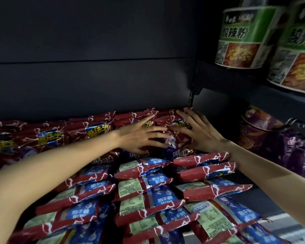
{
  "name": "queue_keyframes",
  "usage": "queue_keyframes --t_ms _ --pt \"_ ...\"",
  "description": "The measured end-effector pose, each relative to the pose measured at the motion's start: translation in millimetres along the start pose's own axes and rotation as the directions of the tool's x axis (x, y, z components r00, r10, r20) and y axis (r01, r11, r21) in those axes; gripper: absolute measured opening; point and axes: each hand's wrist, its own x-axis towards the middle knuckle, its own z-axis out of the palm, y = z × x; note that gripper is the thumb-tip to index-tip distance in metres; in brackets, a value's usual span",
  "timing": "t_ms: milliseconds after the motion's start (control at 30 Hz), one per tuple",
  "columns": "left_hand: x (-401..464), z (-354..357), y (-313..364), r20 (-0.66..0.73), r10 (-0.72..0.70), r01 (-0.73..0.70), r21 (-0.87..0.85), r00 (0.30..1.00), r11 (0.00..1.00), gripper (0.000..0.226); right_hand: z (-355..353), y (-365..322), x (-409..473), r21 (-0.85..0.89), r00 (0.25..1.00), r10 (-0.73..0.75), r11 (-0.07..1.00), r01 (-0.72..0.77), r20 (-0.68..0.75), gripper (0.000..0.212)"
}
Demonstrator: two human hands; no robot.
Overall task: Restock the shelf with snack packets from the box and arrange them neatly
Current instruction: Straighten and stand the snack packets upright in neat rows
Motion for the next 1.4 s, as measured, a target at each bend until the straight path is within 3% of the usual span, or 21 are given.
queue_keyframes --t_ms 133,233,334,400,467,534,600,767,867,967,1034,1134,1234,1301,1401 --pt "5.6 -6.5 2.3 -0.064 -0.059 0.043 -0.214 0.996 0.976 0.060 -3.3 -0.6 -6.4 0.099 1.000 -0.021 0.995 0.023 -0.021 0.074" --pt "3.7 -28.2 -2.3 -0.081 -0.156 0.109 -0.417 0.984 0.903 0.042 -22.0 7.0 -10.8 0.285 0.998 -0.029 0.958 0.042 -0.047 0.049" --pt "-5.9 -59.7 -4.4 -0.023 -0.290 0.221 -0.591 0.957 0.776 0.037 -55.6 8.8 -18.1 0.595 0.995 0.071 0.804 -0.019 -0.064 0.033" --pt "-14.7 -87.2 -2.1 0.105 -0.391 0.358 -0.663 0.914 0.658 0.044 -81.2 3.0 -25.7 0.752 0.990 0.135 0.648 -0.120 0.042 0.028" --pt "-24.4 -112.8 3.2 0.310 -0.435 0.514 -0.696 0.845 0.502 0.053 -100.1 -5.4 -36.8 0.816 0.987 0.072 0.556 -0.157 0.141 0.029" --pt "-33.7 -131.4 11.6 0.440 -0.441 0.608 -0.692 0.783 0.390 0.057 -108.0 -11.7 -48.1 0.834 0.982 -0.039 0.535 -0.136 0.185 0.035" --pt "-37.9 -140.4 20.3 0.499 -0.426 0.649 -0.664 0.755 0.371 0.059 -106.8 -14.1 -52.8 0.828 0.973 -0.111 0.549 -0.110 0.203 0.038" --pt "-28.8 -132.9 35.4 0.595 -0.340 0.685 -0.606 0.728 0.404 0.064 -90.9 -6.8 -44.9 0.842 0.916 -0.215 0.503 -0.194 0.340 0.035" --pt "-25.5 -125.0 36.9 0.620 -0.278 0.675 -0.618 0.734 0.404 0.056 -86.6 -2.0 -33.3 0.842 0.907 -0.199 0.484 -0.239 0.372 0.032" --pt "-24.9 -116.5 32.9 0.605 -0.307 0.678 -0.643 0.735 0.356 0.032 -82.0 4.6 -16.3 0.767 0.958 -0.047 0.610 -0.198 0.285 0.028" --pt "-24.0 -110.6 26.0 0.577 -0.411 0.708 -0.580 0.706 0.403 0.027 -77.5 6.6 -1.8 0.693 0.970 0.045 0.692 -0.202 0.239 0.015" --pt "-23.3 -97.7 12.3 0.442 -0.587 0.734 -0.429 0.679 0.526 0.036 -70.4 3.7 18.7 0.475 0.983 0.112 0.864 -0.169 0.146 0.013" --pt "-19.4 -76.6 3.9 0.319 -0.656 0.719 -0.445 0.684 0.534 0.034 -59.6 -2.2 27.2 0.315 0.991 0.118 0.940 -0.134 0.069 0.018" --pt "-22.4 -65.4 3.1 0.153 -0.664 0.648 -0.460 0.732 0.607 0.034 -52.5 -5.6 24.0 0.274 0.996 0.091 0.958 -0.083 -0.018 0.025" --pt "-29.4 -54.1 3.5 -0.139 -0.478 0.450 -0.192 0.867 0.872 0.041 -46.4 -3.9 9.2 0.164 0.953 -0.034 0.983 0.087 -0.302 0.026"
